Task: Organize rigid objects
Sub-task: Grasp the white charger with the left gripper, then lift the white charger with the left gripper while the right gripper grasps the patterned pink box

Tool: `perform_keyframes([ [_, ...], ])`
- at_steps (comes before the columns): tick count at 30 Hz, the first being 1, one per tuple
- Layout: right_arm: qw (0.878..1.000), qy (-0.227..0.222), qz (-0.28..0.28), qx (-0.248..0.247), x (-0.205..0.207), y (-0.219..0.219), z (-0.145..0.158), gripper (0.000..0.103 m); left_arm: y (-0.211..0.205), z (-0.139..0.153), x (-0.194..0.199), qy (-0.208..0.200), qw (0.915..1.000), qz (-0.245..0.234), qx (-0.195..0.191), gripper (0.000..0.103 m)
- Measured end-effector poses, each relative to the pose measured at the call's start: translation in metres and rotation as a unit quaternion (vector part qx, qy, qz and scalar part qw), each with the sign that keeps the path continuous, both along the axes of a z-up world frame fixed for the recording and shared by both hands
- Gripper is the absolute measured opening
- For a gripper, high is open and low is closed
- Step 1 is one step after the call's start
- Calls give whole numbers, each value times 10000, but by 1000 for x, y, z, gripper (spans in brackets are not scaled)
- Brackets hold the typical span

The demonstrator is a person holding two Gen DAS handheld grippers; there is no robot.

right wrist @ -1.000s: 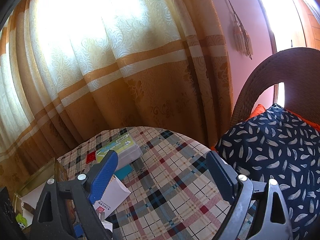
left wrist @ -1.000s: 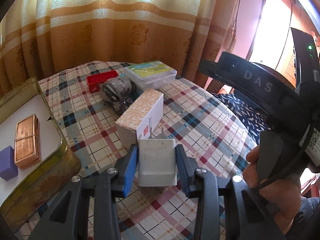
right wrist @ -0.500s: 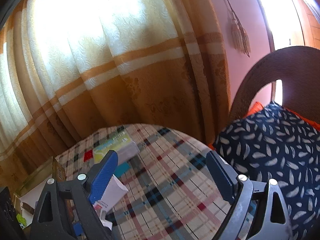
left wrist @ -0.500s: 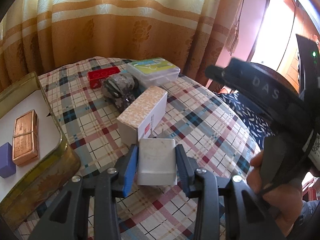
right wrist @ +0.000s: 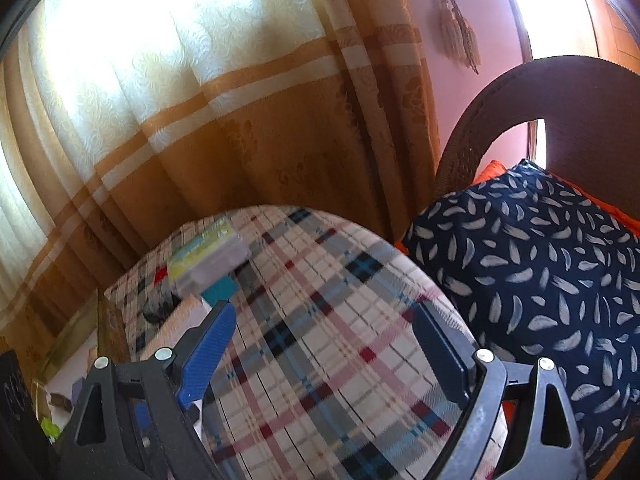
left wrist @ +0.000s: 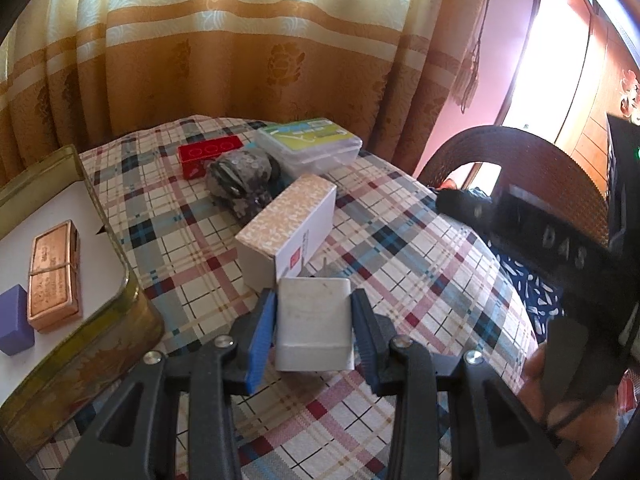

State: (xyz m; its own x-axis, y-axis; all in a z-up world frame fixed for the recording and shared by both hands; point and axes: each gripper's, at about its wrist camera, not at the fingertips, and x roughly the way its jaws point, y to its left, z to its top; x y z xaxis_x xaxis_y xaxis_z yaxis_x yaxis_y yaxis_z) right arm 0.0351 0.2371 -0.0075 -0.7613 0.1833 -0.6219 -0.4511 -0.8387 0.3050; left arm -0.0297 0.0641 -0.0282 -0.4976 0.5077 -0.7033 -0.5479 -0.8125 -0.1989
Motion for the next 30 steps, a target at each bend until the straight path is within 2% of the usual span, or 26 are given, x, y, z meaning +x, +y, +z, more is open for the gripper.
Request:
perform_keyframes([
  [6,9996,-143,159,203,8,-8,1,92,-2,2,2,108,9999,48,-7,37],
  [12,9992,-179,307,174,11,-15,0,92,-5,6,5,302,9995,65,5,37],
  [22,9991,-192,372,67,10,-16,-4,92,-18,8,2,348,9990,259,134,37],
  [30,9987,-85,494,64,8,-21,-2,92,-23,13,6,493,9981,230,290,37],
])
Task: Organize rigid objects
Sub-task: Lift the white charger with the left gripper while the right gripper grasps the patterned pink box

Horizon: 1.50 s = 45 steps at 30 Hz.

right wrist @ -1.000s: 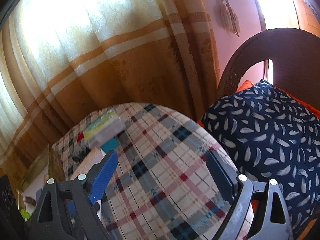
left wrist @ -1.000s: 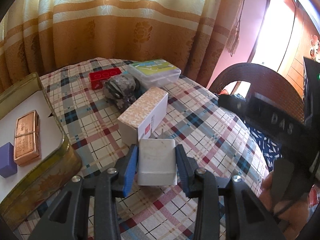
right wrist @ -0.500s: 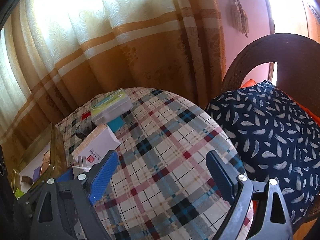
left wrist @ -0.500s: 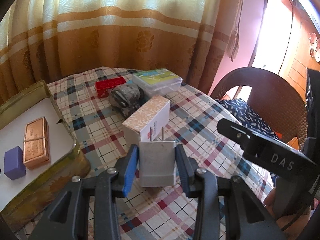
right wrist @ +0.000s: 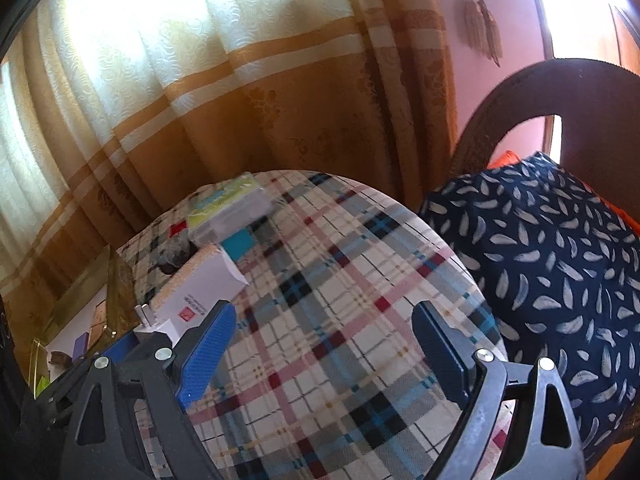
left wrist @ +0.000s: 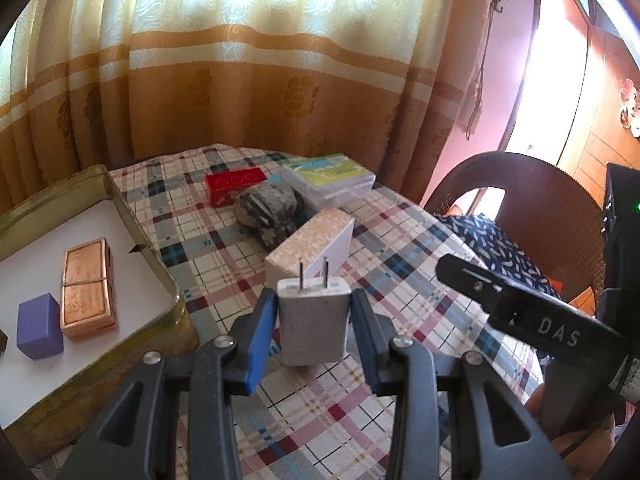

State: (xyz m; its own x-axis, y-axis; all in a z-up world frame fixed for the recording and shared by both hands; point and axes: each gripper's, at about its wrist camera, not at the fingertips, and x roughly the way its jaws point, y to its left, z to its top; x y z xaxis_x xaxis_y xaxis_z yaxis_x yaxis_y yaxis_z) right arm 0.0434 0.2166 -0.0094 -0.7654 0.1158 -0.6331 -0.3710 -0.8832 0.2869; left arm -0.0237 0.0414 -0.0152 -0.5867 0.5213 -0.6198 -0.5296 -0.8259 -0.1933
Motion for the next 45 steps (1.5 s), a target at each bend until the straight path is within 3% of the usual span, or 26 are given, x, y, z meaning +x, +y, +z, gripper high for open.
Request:
perform_keyframes([
  [4,9997,61,233,-26,-9,-8,2,92,-13,9,1,126,9992,141,341,37],
  [10,9995,56,237,-194,-15,-9,-1,92,-16,5,-5,-62,9992,177,355,35],
  [15,9996,128,123,-234,-5,-1,-1,92,8,-5,-1,-185,9996,-215,34,36],
  [17,9996,100,126,-223,-5,0,-2,92,18,-9,-1,-174,9995,-152,-224,44],
  [19,9996,78,126,-248,-5,1,-3,92,22,-12,-6,-294,9993,-110,-211,48],
  [25,9995,100,270,-156,-11,3,1,92,29,-20,-20,-533,9977,130,-388,49],
  [28,9995,17,224,-233,-14,10,-2,92,35,-26,-22,-684,9962,65,-542,40],
  [33,9993,3,141,-360,-13,15,-5,92,24,-23,-22,-723,9971,65,-216,38],
  [40,9992,136,319,-220,-15,5,2,92,-3,13,5,376,9979,341,413,38],
  [45,9975,240,644,-191,-28,-5,7,92,-38,24,0,510,9898,991,889,38],
])
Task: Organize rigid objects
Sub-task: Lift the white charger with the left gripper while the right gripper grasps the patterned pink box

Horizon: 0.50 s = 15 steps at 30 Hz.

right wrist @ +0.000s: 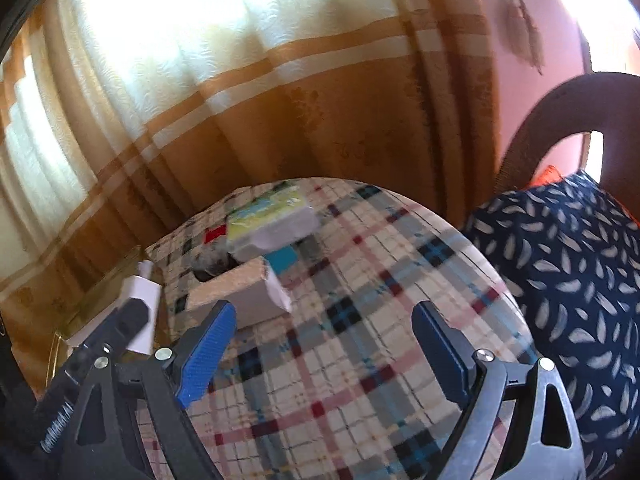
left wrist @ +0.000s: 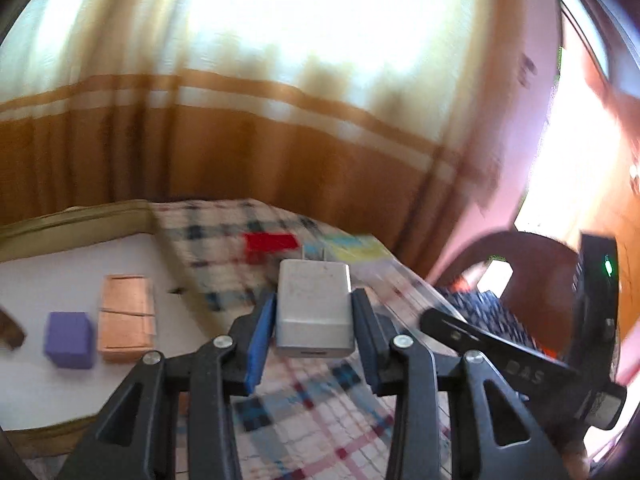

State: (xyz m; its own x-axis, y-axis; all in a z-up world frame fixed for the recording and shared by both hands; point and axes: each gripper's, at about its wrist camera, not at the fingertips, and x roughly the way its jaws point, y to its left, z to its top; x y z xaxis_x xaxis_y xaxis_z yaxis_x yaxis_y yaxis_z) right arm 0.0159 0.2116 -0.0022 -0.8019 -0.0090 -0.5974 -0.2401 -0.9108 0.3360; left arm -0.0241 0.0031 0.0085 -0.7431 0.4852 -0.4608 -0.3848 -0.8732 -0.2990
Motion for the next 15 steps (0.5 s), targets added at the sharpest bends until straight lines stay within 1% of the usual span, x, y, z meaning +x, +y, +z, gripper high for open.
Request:
perform_keyframes([
  [2,9996,19,262,116,-8,-9,1,92,-15,1,-6,-14,9993,346,149,38],
  [4,9978,-24,572,320,-20,-21,0,92,-25,-1,-13,-93,9981,573,226,38],
  [5,9966,-112,682,443,-27,-27,-2,92,-29,-2,-14,-132,9975,652,233,38],
  [8,9933,-335,1004,462,-48,-37,-9,92,-37,-3,-17,-165,9962,813,275,38],
  [9,9924,-392,1074,466,-52,-40,-10,92,-38,-2,-17,-150,9958,863,255,38],
  [13,9856,-661,1361,751,-72,-55,-15,92,-39,-3,-17,-62,9940,1095,5,38],
  [14,9847,-696,1389,783,-74,-58,-16,92,-40,-3,-17,-58,9938,1114,6,38],
  [15,9837,-740,1428,800,-78,-61,-18,94,-42,-3,-16,-63,9937,1116,27,38],
])
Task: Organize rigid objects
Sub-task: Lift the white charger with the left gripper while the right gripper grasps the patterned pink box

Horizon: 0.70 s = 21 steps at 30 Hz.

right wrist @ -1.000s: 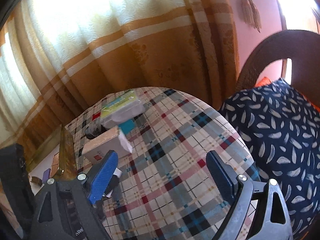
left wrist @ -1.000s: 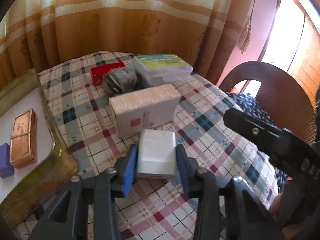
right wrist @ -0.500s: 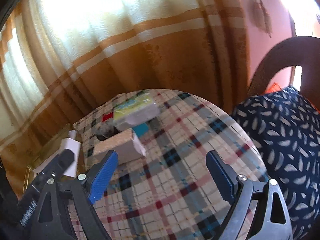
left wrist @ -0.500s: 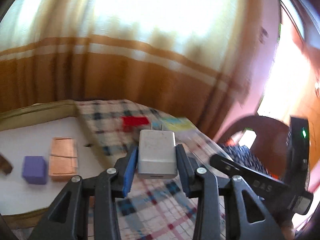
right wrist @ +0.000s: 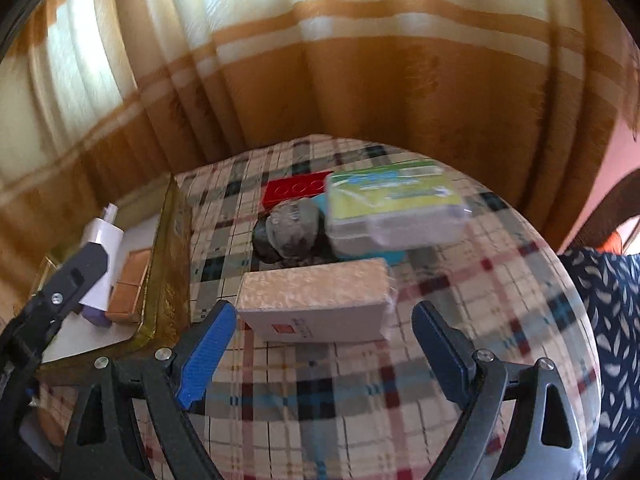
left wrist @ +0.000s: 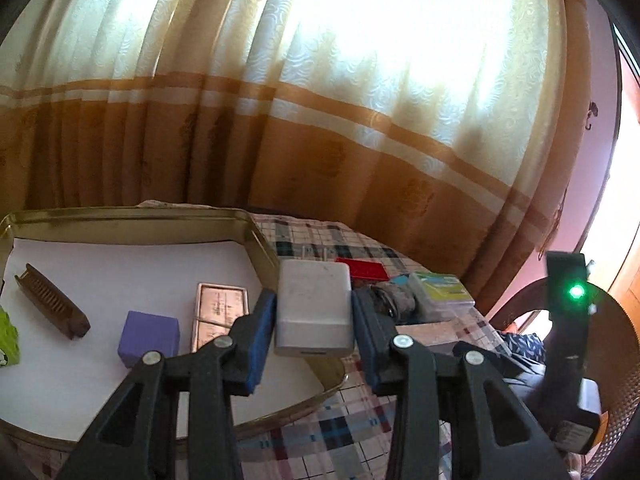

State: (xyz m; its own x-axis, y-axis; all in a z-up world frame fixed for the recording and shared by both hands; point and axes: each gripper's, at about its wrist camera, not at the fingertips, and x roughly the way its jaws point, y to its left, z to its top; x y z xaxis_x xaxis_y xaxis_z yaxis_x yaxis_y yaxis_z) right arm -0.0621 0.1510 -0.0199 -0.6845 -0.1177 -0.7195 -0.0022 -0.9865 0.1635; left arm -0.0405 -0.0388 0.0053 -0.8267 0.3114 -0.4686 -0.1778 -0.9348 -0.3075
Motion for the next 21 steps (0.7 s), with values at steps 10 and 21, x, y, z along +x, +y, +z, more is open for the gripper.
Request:
perform_keyframes([
  [10,9992,-205,-205,257,-13,-1,-15,77,-3,-6,-7,-186,9997,126,-49,38],
  [21,9956,757,-448,-333,29,14,6,77,-1,-5,-5,-195,9997,119,-62,38],
])
